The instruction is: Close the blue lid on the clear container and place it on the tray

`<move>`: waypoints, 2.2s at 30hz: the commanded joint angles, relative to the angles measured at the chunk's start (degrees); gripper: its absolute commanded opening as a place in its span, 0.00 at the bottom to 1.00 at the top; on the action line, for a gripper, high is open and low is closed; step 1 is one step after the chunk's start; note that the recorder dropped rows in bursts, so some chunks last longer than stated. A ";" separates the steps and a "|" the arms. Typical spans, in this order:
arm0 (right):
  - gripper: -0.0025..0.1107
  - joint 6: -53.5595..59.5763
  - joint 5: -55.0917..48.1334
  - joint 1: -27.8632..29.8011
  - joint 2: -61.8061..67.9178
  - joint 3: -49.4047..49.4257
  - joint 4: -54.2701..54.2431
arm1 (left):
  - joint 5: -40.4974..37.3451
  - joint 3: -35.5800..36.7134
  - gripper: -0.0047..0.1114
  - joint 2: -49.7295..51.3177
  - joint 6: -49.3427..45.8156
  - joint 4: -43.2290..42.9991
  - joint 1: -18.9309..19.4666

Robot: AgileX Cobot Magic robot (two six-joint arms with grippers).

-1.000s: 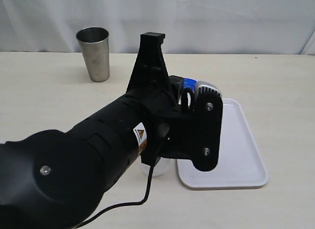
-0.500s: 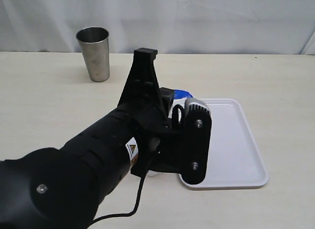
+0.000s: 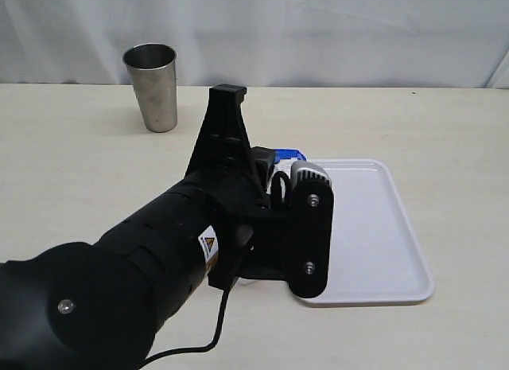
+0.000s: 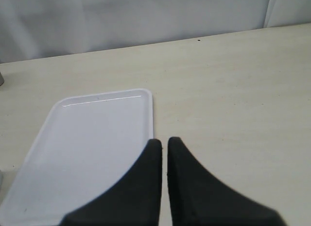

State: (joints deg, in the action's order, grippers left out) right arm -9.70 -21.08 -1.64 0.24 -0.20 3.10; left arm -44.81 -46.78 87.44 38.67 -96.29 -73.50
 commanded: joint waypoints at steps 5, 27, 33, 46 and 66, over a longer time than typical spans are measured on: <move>0.06 -0.20 0.22 0.25 -0.24 0.20 0.08 | 0.95 0.33 0.04 -0.46 0.64 2.55 -0.49; 0.06 -0.20 0.22 0.25 -0.24 0.20 0.08 | -1.10 0.33 0.04 -0.46 0.64 5.55 -4.50; 0.06 -0.20 0.22 0.25 -0.24 0.20 0.08 | -0.99 0.33 0.04 -0.46 0.64 6.66 -4.50; 0.06 -0.20 0.22 0.25 -0.24 0.20 0.08 | 0.83 0.33 0.04 -0.46 -1.53 11.69 -4.50; 0.06 -0.20 0.22 0.25 -0.24 0.20 0.08 | 0.44 0.33 0.04 -0.46 -7.37 14.51 -4.50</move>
State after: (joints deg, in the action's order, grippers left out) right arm -9.70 -21.08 -1.64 0.24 -0.20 3.10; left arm -44.17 -46.78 87.34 31.23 -82.05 -77.87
